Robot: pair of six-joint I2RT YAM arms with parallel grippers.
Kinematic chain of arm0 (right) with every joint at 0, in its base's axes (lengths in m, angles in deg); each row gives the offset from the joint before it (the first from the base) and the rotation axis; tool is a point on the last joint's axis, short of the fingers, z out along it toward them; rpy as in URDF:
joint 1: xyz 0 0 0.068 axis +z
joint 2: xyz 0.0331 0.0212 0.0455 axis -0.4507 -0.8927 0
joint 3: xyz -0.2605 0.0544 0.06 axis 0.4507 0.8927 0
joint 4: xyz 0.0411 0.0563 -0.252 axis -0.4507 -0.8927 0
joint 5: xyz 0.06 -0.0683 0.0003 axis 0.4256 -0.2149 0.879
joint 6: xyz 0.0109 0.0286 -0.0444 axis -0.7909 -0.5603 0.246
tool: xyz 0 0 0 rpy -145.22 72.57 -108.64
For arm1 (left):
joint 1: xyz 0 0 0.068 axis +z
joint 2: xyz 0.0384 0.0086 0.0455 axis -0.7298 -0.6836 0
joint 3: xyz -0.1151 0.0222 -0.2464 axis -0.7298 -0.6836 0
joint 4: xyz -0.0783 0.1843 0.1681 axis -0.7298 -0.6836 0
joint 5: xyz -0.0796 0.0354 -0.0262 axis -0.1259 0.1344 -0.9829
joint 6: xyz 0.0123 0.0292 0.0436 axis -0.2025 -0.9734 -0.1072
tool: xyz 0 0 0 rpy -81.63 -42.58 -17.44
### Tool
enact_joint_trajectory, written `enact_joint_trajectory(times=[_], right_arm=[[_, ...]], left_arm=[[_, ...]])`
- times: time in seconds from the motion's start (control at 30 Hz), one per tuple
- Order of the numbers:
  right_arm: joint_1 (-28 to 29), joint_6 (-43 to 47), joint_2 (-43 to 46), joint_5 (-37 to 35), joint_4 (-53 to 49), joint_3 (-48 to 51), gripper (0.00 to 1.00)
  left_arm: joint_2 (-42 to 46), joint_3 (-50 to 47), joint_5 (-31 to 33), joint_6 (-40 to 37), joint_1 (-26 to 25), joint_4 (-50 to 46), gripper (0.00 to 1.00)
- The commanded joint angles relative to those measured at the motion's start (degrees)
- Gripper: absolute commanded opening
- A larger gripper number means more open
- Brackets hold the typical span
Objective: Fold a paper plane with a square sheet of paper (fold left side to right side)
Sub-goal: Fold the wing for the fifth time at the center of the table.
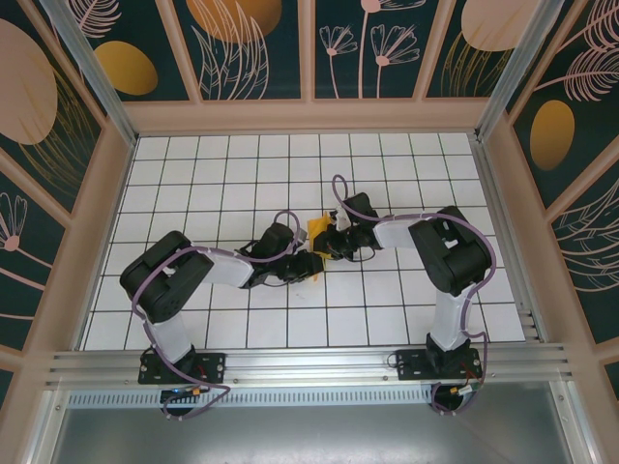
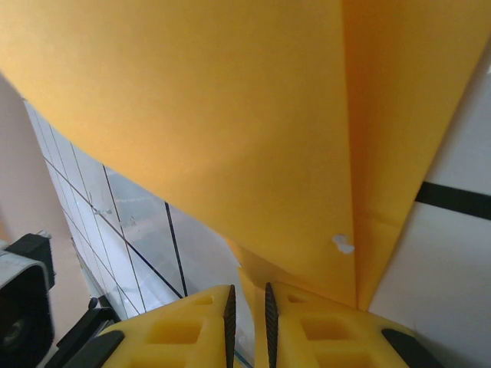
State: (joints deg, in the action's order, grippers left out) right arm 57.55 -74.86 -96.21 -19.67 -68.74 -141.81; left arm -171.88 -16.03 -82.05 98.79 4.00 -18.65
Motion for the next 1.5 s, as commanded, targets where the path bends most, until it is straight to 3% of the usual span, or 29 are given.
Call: enact_joint_trajectory(times=[0.0, 0.47, 0.67, 0.87, 1.3, 1.47], right_arm=[[0.22, 0.51, -2.7, -5.7, -2.78, 0.06, 0.23], [-0.15, 1.45, 3.12, -5.35, -2.6, -1.78, 0.22], [-0.64, 2.82, 6.63, -6.57, -4.8, -1.48, 0.14], [0.26, 1.48, 4.59, -5.65, -2.26, -1.08, 0.11], [1.54, 7.59, -0.87, -17.6, -8.75, -7.02, 0.11], [1.49, 9.32, -2.54, -19.02, -10.25, -8.75, 0.12]], left_arm=[[-1.76, 0.7, 0.28, 0.14, -0.28, -4.23, 0.29], [-5.78, 3.52, 0.92, -1.25, -1.44, -12.3, 0.26], [-5.79, 3.6, 1.49, -1.26, -1.46, -12.69, 0.22], [-5.57, 3.69, 2.06, -1.27, -1.51, -13.35, 0.2], [-5.78, 4.04, 2.95, -1.46, -1.51, -15.0, 0.18], [-6.03, 4.22, 3.03, -1.45, -1.45, -15.41, 0.18]])
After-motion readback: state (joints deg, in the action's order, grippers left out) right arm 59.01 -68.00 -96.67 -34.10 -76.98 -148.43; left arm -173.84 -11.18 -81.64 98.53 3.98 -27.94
